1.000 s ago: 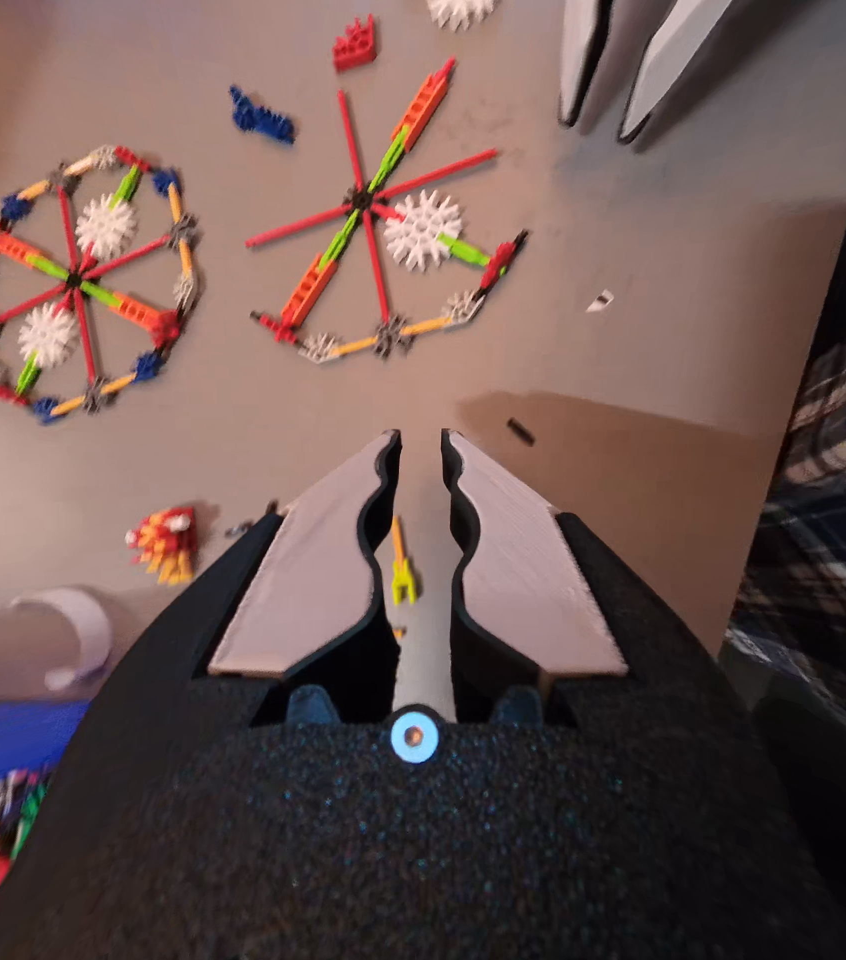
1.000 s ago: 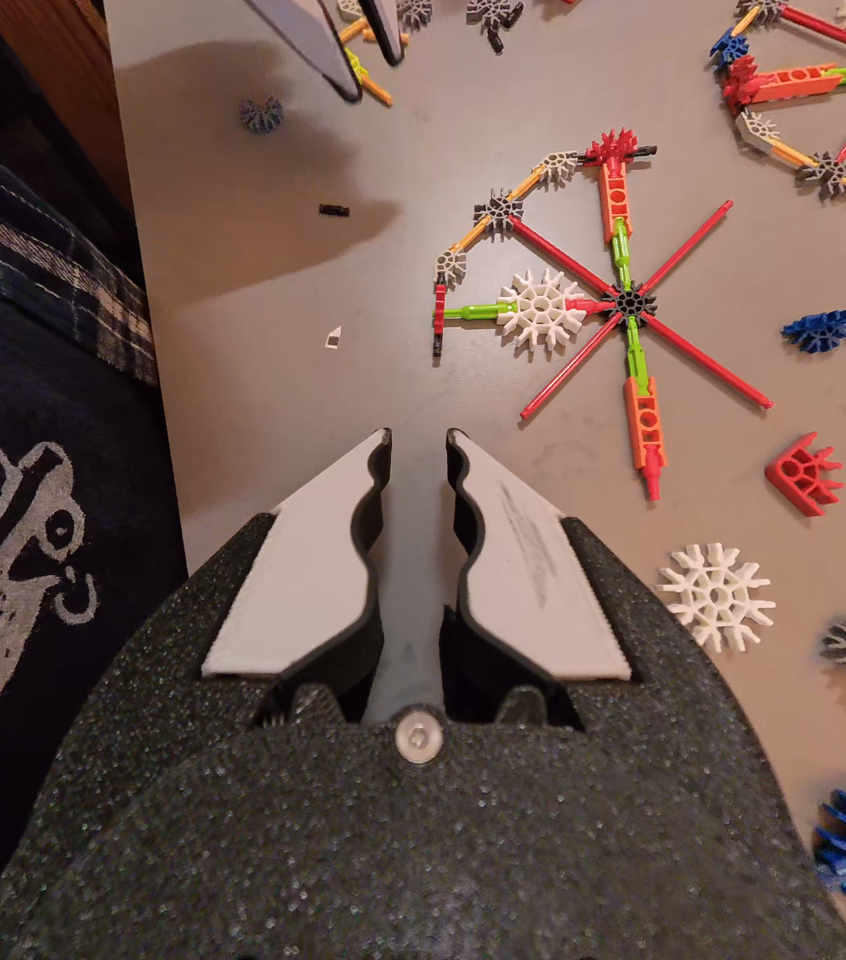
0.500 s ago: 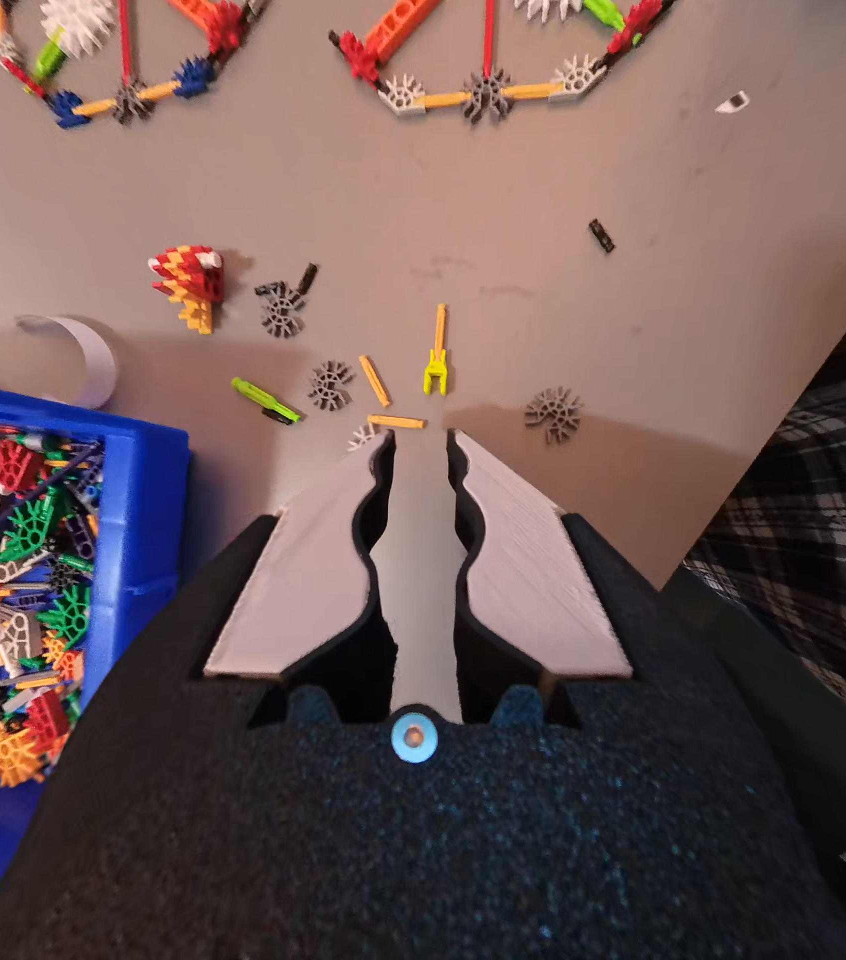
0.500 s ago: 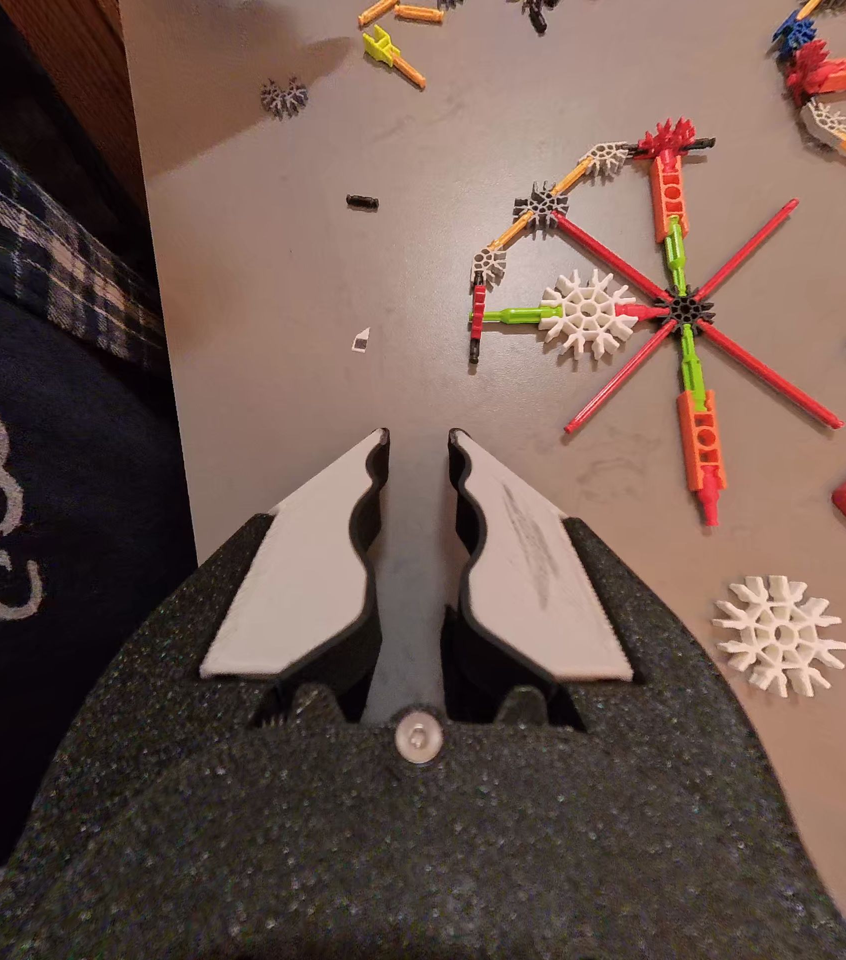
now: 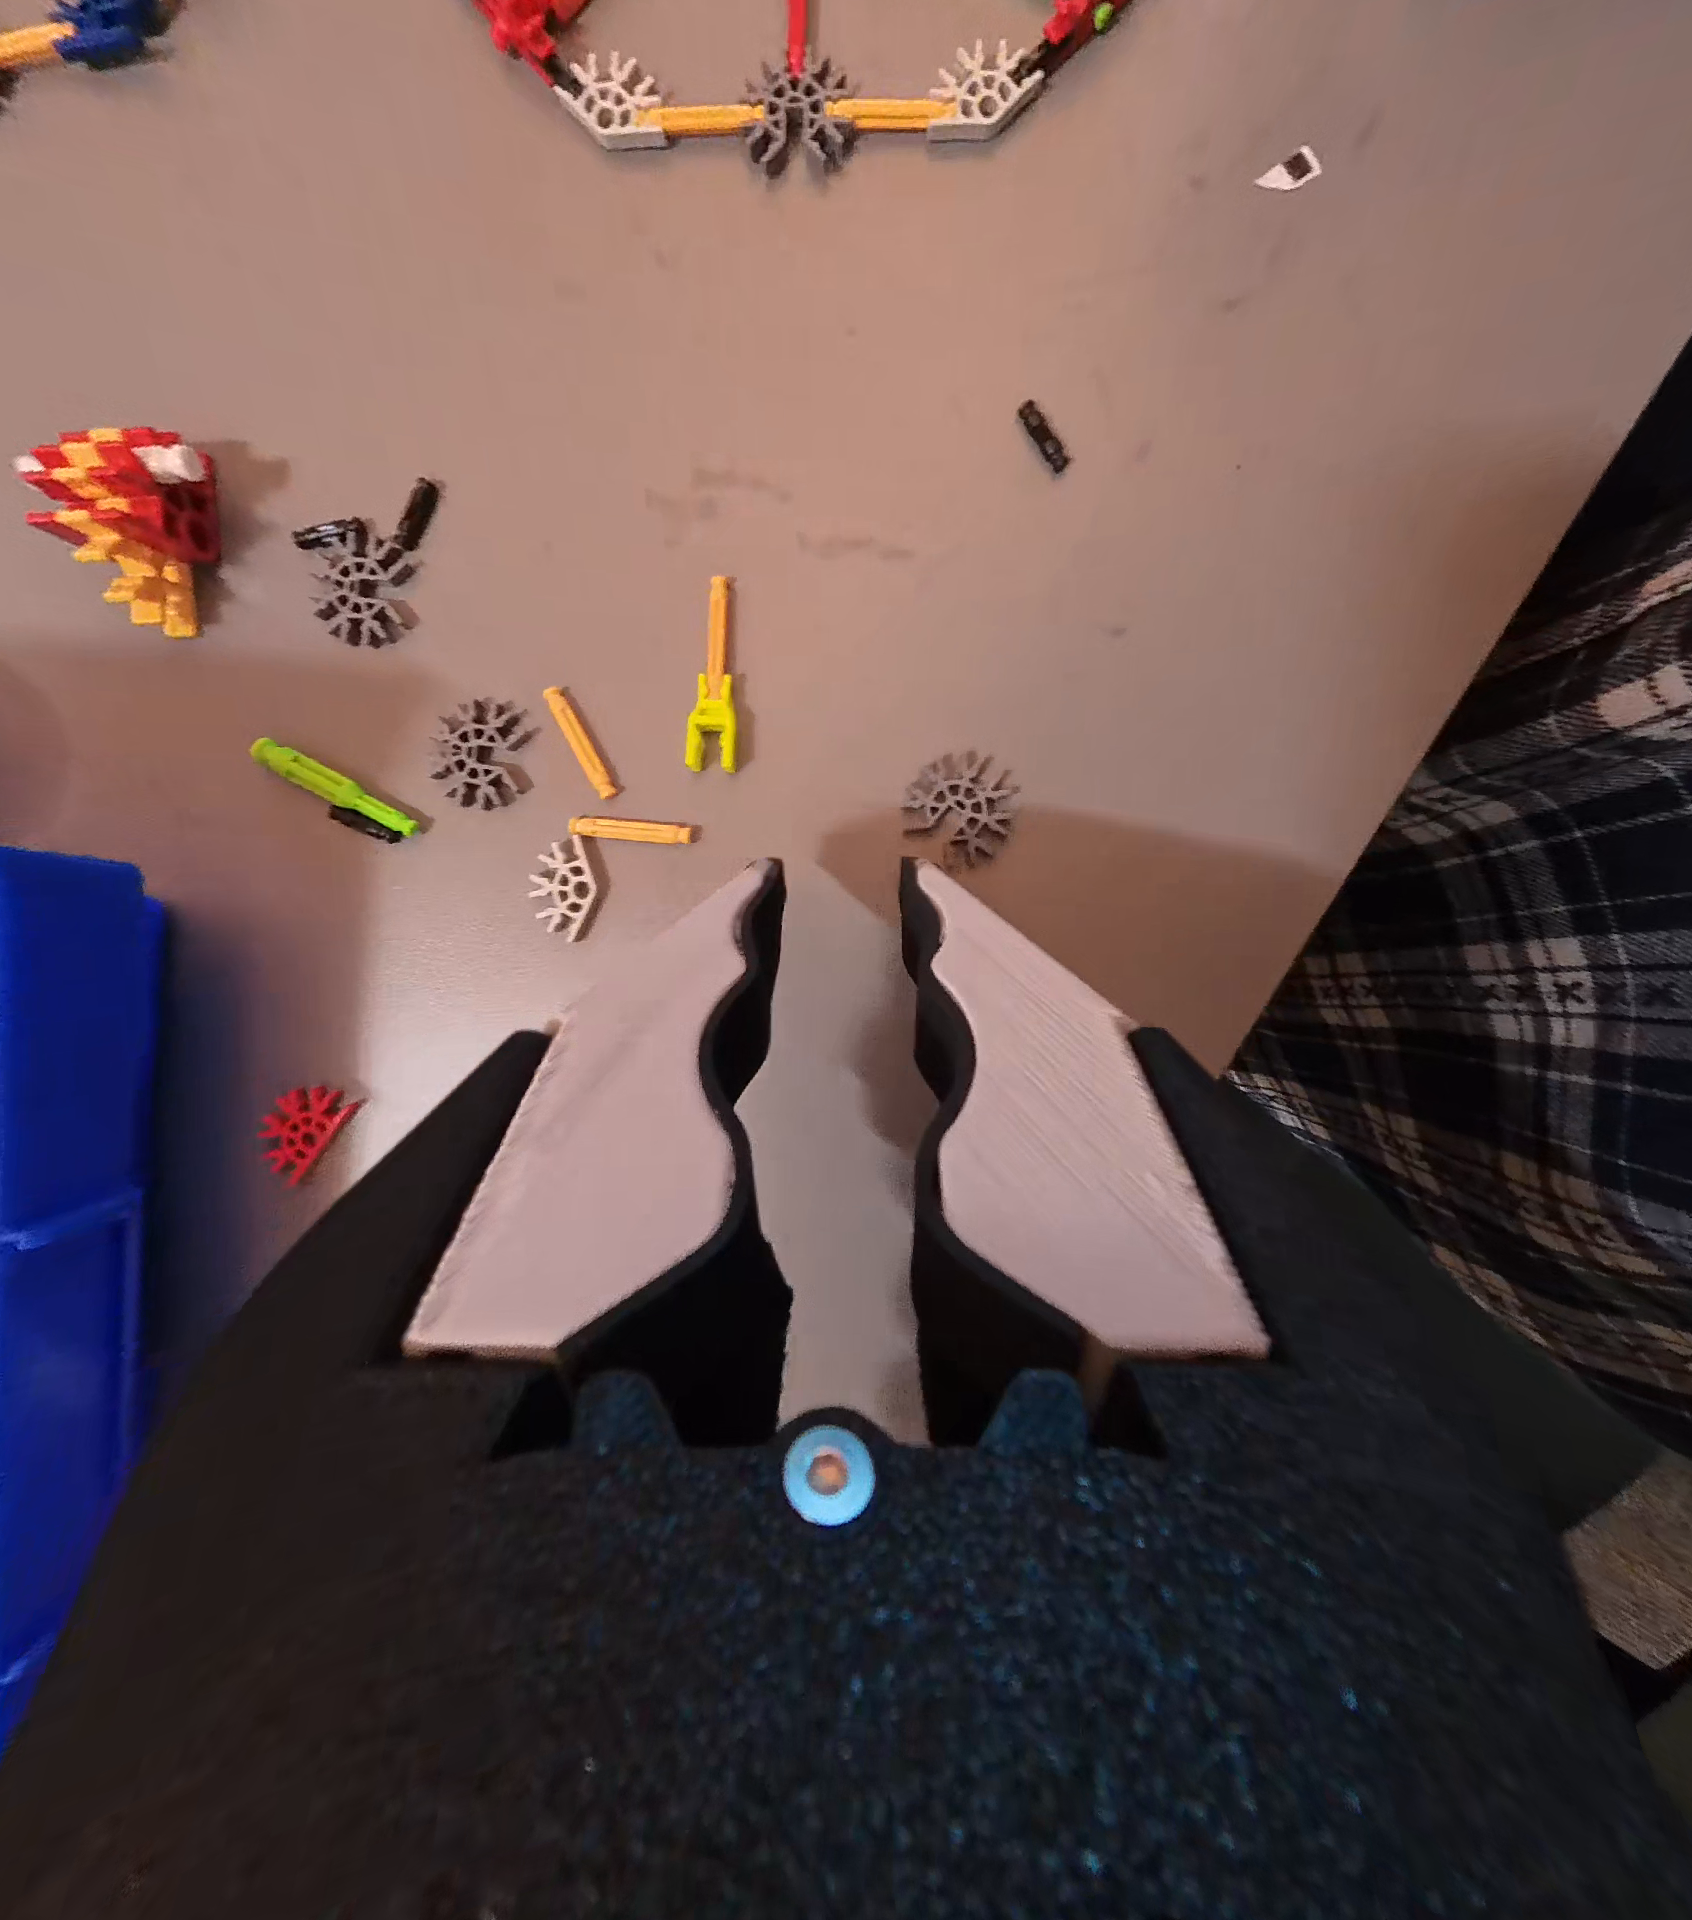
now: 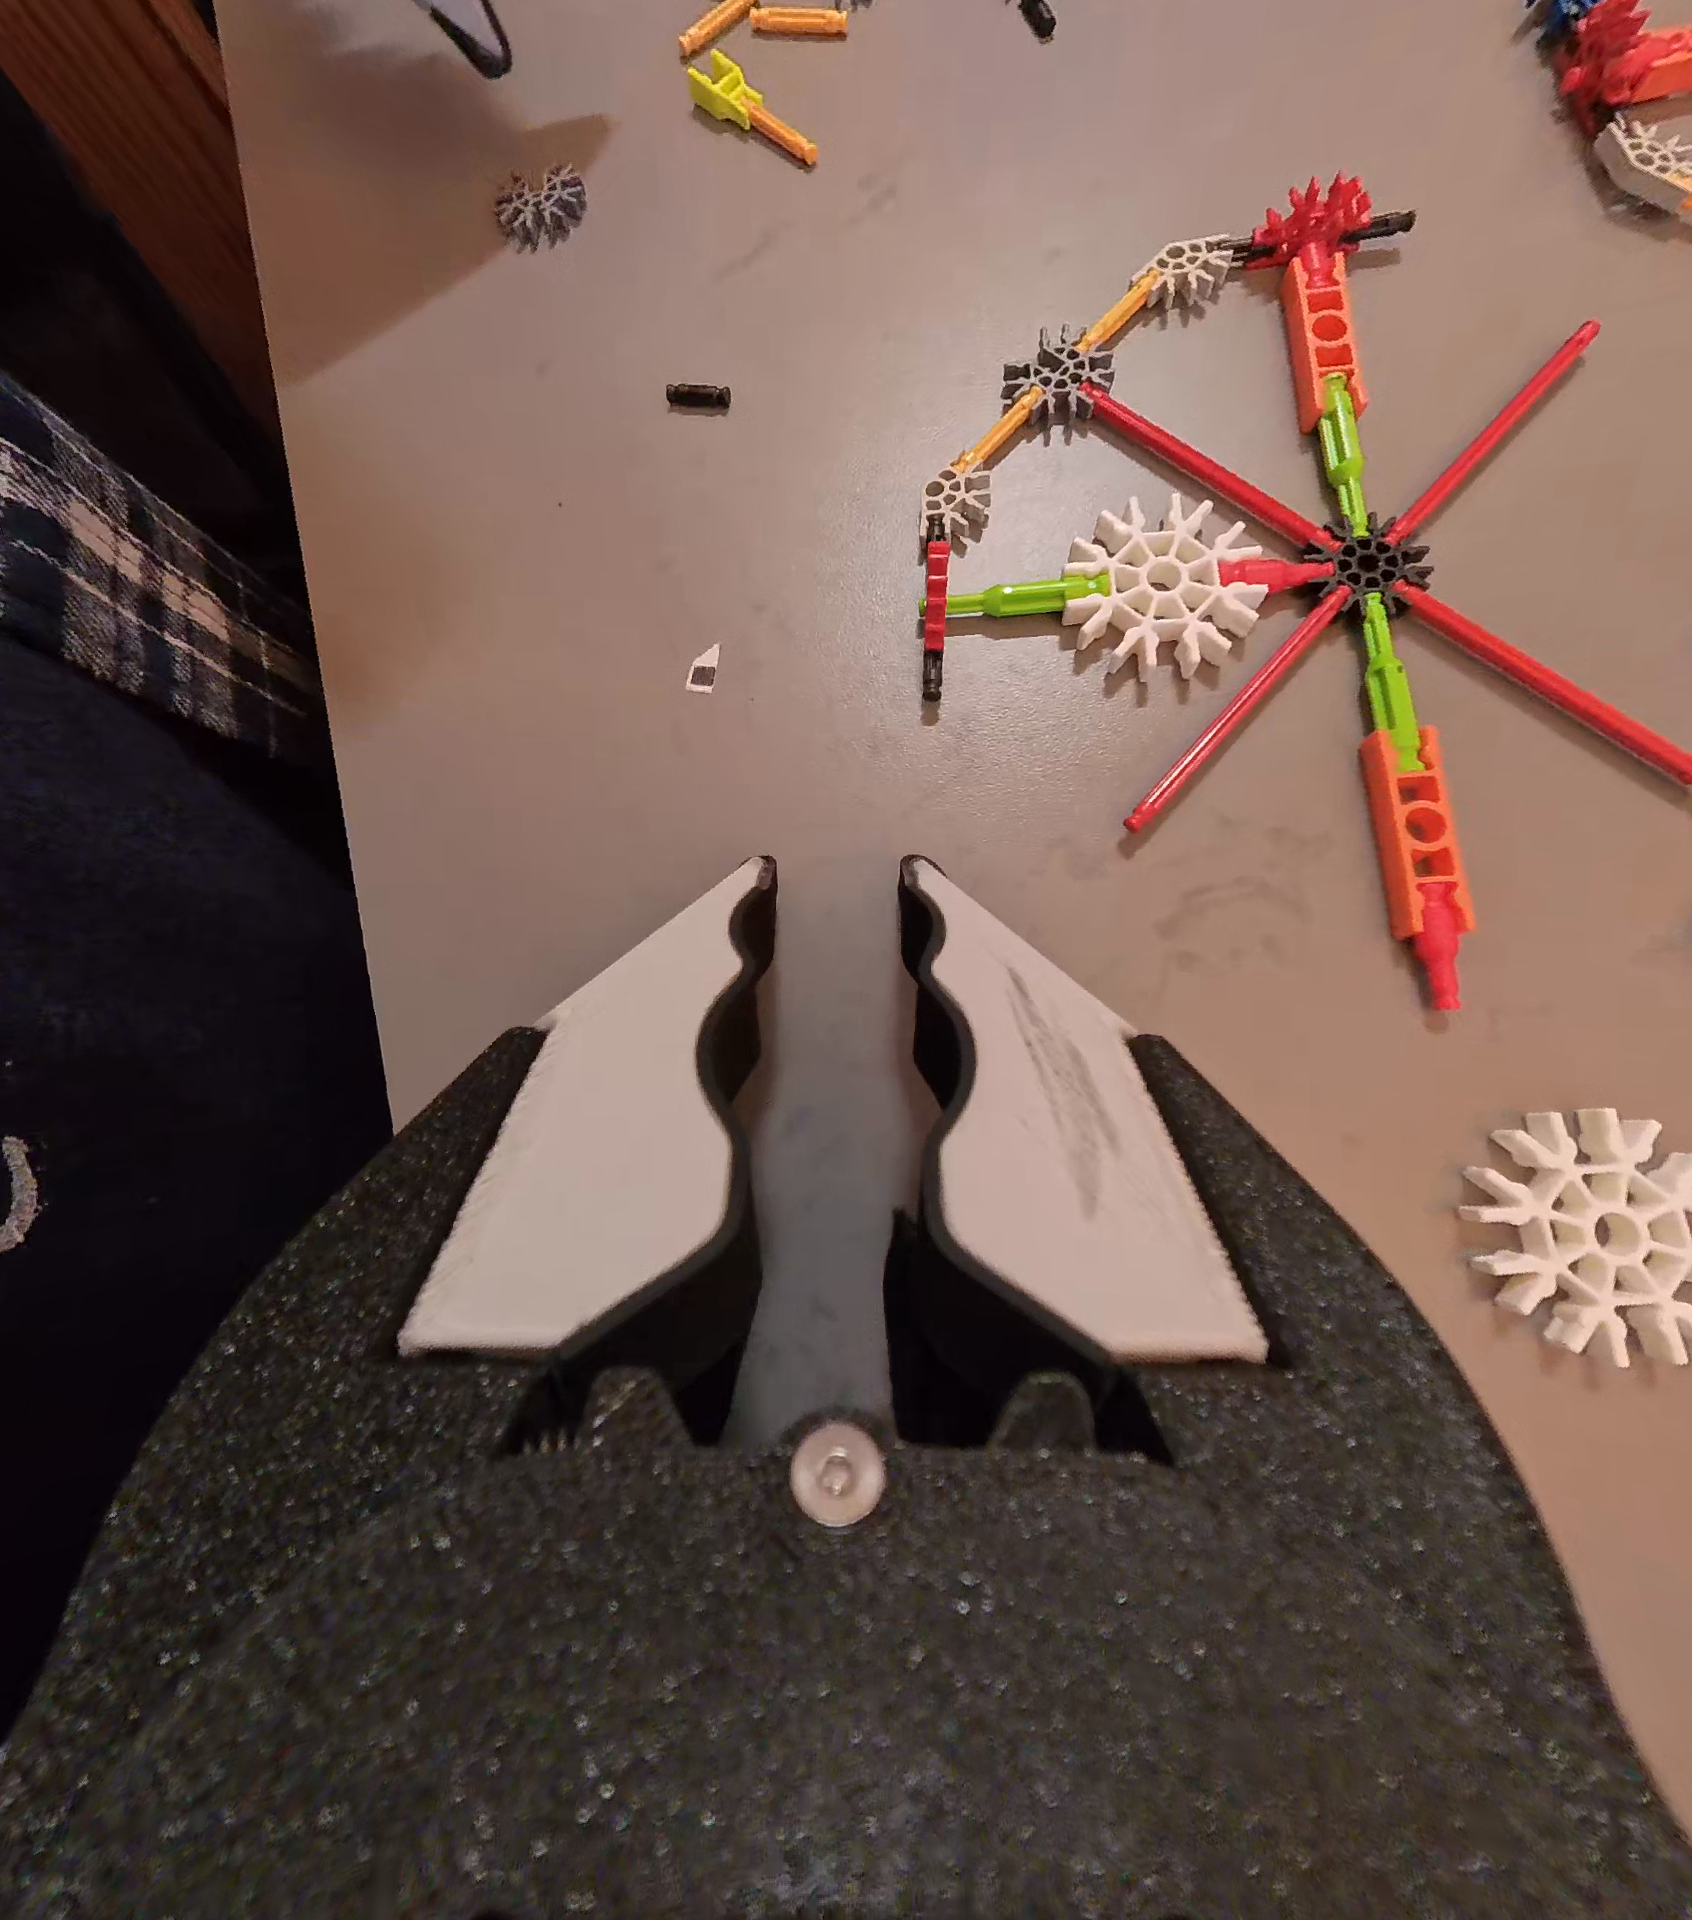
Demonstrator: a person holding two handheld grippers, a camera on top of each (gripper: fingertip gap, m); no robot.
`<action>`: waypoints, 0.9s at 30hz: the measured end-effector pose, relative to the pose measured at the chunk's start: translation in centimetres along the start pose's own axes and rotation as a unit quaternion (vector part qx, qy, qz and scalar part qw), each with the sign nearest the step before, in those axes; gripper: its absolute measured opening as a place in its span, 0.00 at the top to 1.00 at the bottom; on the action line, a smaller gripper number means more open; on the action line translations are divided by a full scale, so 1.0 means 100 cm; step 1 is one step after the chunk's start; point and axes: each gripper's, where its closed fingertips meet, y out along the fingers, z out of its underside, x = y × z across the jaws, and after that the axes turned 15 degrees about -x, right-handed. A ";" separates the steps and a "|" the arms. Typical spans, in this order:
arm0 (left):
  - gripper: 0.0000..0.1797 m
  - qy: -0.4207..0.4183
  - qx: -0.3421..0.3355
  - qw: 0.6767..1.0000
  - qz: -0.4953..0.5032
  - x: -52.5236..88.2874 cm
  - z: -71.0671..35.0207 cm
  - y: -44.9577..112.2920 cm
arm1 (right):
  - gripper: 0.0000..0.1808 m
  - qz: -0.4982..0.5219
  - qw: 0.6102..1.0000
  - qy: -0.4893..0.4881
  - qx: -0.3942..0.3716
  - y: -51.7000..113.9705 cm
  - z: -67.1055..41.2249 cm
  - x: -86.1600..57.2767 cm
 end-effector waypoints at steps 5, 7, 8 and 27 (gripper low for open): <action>0.88 -0.013 0.006 1.000 0.022 -0.013 0.005 0.007 | 0.88 -0.008 1.000 0.012 -0.002 0.000 0.000 0.000; 0.88 -0.017 0.007 1.000 0.025 -0.016 0.006 0.009 | 0.88 -0.009 1.000 0.014 -0.002 0.000 0.000 0.000; 0.88 -0.019 0.007 0.999 0.026 -0.017 0.007 0.010 | 0.88 -0.010 1.000 0.014 -0.002 0.000 0.000 0.000; 0.92 -0.012 -0.014 1.000 0.018 -0.021 -0.009 0.031 | 0.88 -0.013 1.000 0.021 -0.003 -0.001 0.000 0.000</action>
